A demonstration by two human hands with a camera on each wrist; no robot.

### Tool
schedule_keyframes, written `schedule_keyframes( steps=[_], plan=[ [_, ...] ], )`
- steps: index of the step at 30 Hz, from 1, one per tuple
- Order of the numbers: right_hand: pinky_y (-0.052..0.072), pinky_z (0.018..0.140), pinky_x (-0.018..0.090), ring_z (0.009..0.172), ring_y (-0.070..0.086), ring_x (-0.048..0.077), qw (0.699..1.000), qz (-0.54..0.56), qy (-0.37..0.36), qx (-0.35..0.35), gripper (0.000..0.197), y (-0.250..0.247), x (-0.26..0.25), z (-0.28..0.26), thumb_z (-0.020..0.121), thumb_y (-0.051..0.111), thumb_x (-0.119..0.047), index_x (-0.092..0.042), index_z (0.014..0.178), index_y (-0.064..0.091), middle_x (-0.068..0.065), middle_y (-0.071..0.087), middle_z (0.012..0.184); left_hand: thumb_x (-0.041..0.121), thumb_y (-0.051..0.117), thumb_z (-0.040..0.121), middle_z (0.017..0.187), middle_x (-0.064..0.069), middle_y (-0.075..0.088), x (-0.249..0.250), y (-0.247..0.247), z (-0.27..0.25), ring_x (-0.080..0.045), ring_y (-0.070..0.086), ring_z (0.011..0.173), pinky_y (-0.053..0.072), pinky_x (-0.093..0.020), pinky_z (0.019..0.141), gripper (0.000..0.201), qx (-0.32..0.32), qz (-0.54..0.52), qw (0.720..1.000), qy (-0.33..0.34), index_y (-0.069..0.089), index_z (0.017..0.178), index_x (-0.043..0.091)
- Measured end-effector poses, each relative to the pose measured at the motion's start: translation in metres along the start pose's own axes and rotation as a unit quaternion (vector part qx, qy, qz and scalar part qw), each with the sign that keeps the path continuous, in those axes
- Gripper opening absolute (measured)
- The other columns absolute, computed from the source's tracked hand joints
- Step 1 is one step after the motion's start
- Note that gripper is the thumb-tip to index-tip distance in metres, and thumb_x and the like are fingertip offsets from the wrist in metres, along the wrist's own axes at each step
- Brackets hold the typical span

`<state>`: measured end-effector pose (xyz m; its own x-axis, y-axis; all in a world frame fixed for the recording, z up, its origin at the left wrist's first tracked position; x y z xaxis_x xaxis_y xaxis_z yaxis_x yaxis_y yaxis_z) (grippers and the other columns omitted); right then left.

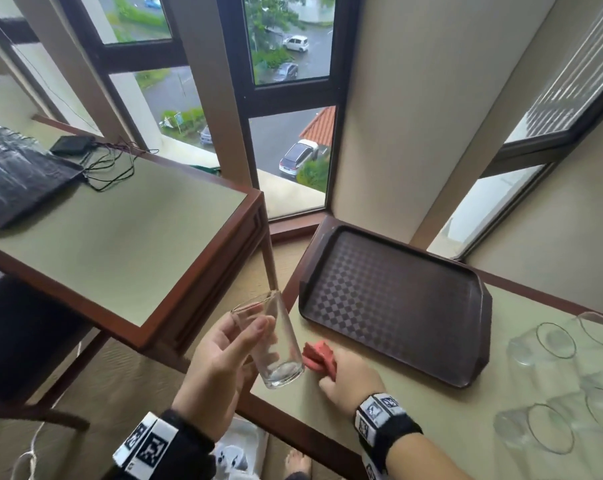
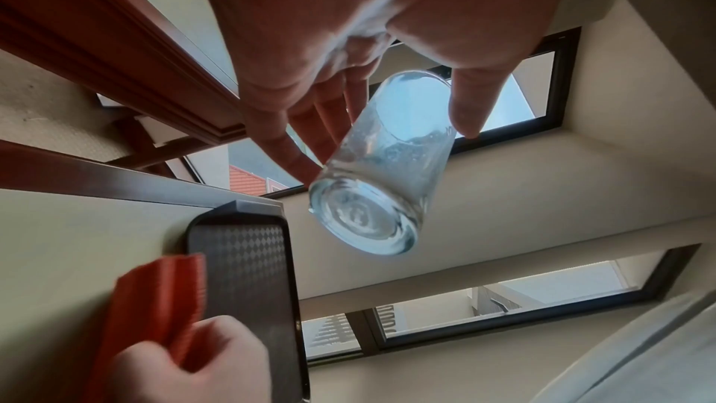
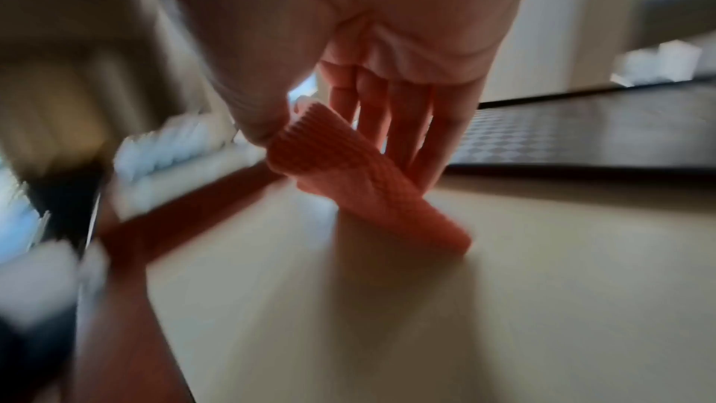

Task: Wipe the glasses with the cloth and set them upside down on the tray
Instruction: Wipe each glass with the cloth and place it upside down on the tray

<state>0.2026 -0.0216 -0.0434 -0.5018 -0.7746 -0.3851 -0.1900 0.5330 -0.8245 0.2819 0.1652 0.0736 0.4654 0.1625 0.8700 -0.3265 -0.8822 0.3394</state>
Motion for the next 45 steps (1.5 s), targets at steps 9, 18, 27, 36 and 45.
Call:
schedule_keyframes(
  steps=[9,18,27,36,45],
  plan=[
    [0.051,0.059,0.029,0.064,0.056,0.011,0.860,0.459,-0.095,0.201,0.008,-0.185,-0.021,-0.077,0.090,0.057,-0.018,-0.020,0.094,0.051,-0.006,0.060,0.072,0.035,0.080,0.079,0.114,-0.010,0.079,0.032,0.092,0.023,-0.021,0.077,0.102,0.062,-0.038,0.084,0.058,-0.065,0.051,0.996,0.038,0.067,0.129,0.008],
    [0.044,0.102,0.012,0.132,0.051,-0.004,0.816,0.380,-0.276,0.337,0.059,-0.299,-0.068,-0.150,0.105,0.049,-0.016,-0.017,0.156,0.021,-0.033,0.048,0.144,0.055,0.061,0.095,0.120,-0.002,0.077,0.112,0.233,-0.001,-0.015,0.075,0.111,0.057,-0.017,0.086,0.056,-0.208,0.055,0.964,0.156,0.056,0.135,0.016],
    [0.045,0.107,0.026,0.134,0.048,0.000,0.800,0.392,-0.265,0.368,0.053,-0.317,-0.034,-0.158,0.104,0.039,-0.044,-0.033,0.155,0.030,-0.020,0.051,0.147,0.062,0.057,0.093,0.124,0.002,0.072,0.127,0.276,-0.008,-0.016,0.070,0.120,0.050,-0.043,0.111,0.059,-0.233,0.101,0.943,0.215,0.054,0.140,0.027],
    [0.029,0.122,0.029,0.155,0.018,0.020,0.790,0.325,-0.353,0.382,0.055,-0.333,-0.039,-0.166,0.107,0.038,-0.018,-0.007,0.158,0.023,0.005,0.016,0.169,0.057,0.043,0.104,0.133,-0.007,0.070,0.134,0.302,0.006,-0.026,0.065,0.128,0.047,-0.047,0.108,0.050,-0.225,0.061,0.952,0.197,0.060,0.136,0.022],
    [0.048,0.099,0.013,0.125,0.057,-0.003,0.754,0.330,-0.341,0.454,0.049,-0.384,-0.023,-0.175,0.102,0.041,-0.006,0.010,0.147,0.033,0.003,0.056,0.145,0.061,0.041,0.100,0.126,0.005,0.074,0.128,0.326,-0.014,-0.008,0.070,0.116,0.055,-0.023,0.089,0.049,-0.255,0.096,0.937,0.218,0.056,0.136,0.030]
  ],
)
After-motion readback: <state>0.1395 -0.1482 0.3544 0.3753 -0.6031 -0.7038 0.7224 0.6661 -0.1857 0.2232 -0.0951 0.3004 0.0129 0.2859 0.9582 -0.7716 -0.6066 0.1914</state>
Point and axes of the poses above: each hand's wrist, its own z-axis towards the middle knuckle, its own y-axis out of the palm, x = y × z, the point moved 10 cm from there along z, towards the middle knuckle
